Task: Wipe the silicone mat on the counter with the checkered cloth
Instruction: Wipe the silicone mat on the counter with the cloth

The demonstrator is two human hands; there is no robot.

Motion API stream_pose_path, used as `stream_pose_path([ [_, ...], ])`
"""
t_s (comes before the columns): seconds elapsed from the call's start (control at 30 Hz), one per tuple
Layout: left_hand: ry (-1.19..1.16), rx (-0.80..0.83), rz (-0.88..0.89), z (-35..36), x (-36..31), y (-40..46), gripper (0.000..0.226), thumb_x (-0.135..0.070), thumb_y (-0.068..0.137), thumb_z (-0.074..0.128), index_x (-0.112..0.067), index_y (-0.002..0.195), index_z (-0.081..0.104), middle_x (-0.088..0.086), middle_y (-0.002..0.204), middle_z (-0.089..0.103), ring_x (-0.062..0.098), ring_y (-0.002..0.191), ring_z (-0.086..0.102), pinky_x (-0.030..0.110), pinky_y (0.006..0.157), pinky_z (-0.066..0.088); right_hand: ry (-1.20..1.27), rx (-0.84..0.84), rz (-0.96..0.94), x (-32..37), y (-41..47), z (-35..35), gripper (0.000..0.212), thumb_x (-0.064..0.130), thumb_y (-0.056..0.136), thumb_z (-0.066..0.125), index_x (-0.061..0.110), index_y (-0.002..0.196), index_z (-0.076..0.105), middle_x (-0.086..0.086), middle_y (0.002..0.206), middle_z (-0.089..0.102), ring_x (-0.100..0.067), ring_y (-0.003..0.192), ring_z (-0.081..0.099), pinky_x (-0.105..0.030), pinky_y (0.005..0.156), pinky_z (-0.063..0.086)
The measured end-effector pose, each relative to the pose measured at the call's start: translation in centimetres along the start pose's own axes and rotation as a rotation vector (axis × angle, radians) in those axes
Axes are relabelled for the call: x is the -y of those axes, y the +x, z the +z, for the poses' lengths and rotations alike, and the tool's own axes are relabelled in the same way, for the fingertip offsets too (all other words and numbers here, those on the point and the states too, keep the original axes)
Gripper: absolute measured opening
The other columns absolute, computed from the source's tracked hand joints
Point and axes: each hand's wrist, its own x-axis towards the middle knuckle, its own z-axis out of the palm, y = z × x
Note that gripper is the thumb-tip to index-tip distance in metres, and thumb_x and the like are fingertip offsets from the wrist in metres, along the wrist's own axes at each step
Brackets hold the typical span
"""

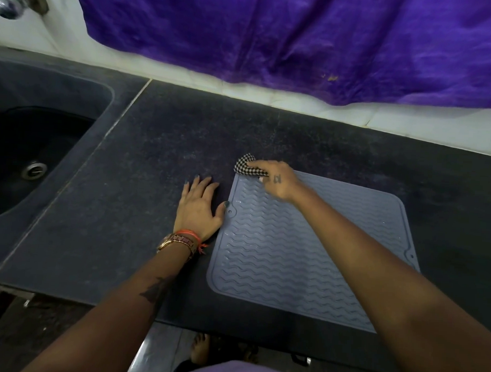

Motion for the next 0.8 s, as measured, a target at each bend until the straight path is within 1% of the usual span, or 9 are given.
stream_pose_path([
  [0.1,0.0,0.002,-0.002,0.0,0.0,0.0,0.063,-0.047,0.082,0.035,-0.013,0.134,0.044,0.01,0.148,0.037,0.029,0.142,0.021,0.042,0.12,0.007,0.169,-0.054,0.058,-0.6,0.2,-1.1,0.05,-0.004,0.087,0.052,0.024,0.128,0.055,-0.009,0.136,0.054,-0.025,0.119,0.053,-0.029,0.102,0.042],
  [0.2,-0.01,0.0,-0.003,0.0,-0.1,0.0,0.063,-0.047,0.082,0.036,-0.012,0.134,0.045,0.01,0.148,0.037,0.029,0.142,0.022,0.043,0.12,0.007,0.019,-0.108,0.053,-0.1,0.1,0.0,0.054,-0.004,0.089,0.046,0.023,0.136,0.044,-0.009,0.142,0.046,-0.029,0.125,0.043,-0.033,0.108,0.035],
  [0.27,-0.013,-0.002,-0.006,-0.1,-0.2,-0.1,0.063,-0.047,0.082,0.037,-0.012,0.134,0.045,0.01,0.148,0.038,0.029,0.142,0.022,0.043,0.12,0.007,-0.117,-0.087,0.012,0.4,-0.2,0.7,0.061,-0.007,0.087,0.042,0.026,0.138,0.04,-0.004,0.145,0.042,-0.03,0.122,0.039,-0.037,0.105,0.038],
  [0.47,0.005,0.013,-0.011,-0.2,-0.2,-0.1,0.065,-0.049,0.082,0.034,-0.014,0.136,0.043,0.009,0.149,0.035,0.027,0.143,0.02,0.041,0.12,0.005,-0.272,0.014,-0.17,0.8,-0.9,-0.7,0.062,-0.007,0.084,0.045,0.029,0.134,0.045,-0.002,0.143,0.046,-0.028,0.111,0.042,-0.032,0.091,0.038],
  [0.57,0.005,0.015,-0.009,-0.2,-0.2,-0.1,0.065,-0.049,0.081,0.034,-0.014,0.136,0.042,0.009,0.149,0.034,0.027,0.143,0.019,0.04,0.12,0.005,-0.267,0.038,-0.246,0.9,-2.3,-0.4,0.062,-0.007,0.082,0.047,0.028,0.133,0.048,0.001,0.142,0.047,-0.027,0.112,0.044,-0.028,0.088,0.035],
  [0.67,-0.005,0.017,-0.01,-0.3,-0.2,-0.1,0.066,-0.049,0.081,0.034,-0.014,0.137,0.041,0.009,0.15,0.034,0.027,0.143,0.019,0.041,0.12,0.005,-0.117,0.059,-0.219,0.6,-3.4,-0.2,0.057,-0.004,0.083,0.049,0.032,0.127,0.053,0.003,0.14,0.049,-0.024,0.12,0.047,-0.032,0.099,0.037],
  [0.7,-0.006,0.016,-0.009,-0.3,-0.2,-0.1,0.065,-0.048,0.082,0.035,-0.014,0.137,0.041,0.009,0.15,0.034,0.027,0.143,0.019,0.041,0.12,0.005,-0.029,0.083,-0.184,0.4,-3.7,-0.3,0.054,-0.002,0.084,0.052,0.033,0.124,0.056,0.003,0.138,0.052,-0.021,0.12,0.049,-0.032,0.1,0.04],
  [0.73,-0.006,0.015,-0.007,-0.3,-0.2,0.0,0.064,-0.047,0.083,0.037,-0.014,0.137,0.04,0.009,0.15,0.034,0.028,0.143,0.019,0.042,0.12,0.006,0.105,0.115,-0.134,0.2,-3.9,-0.4,0.05,0.0,0.085,0.054,0.034,0.12,0.059,0.003,0.134,0.055,-0.018,0.117,0.051,-0.031,0.096,0.042],
  [0.8,-0.01,0.01,-0.003,-0.1,-0.1,-0.1,0.06,-0.044,0.086,0.042,-0.014,0.137,0.04,0.009,0.15,0.034,0.028,0.143,0.019,0.042,0.12,0.006,0.492,0.166,-0.003,0.0,-3.9,-1.1,0.043,0.001,0.086,0.055,0.034,0.112,0.063,0.004,0.123,0.06,-0.014,0.109,0.055,-0.023,0.082,0.047],
])
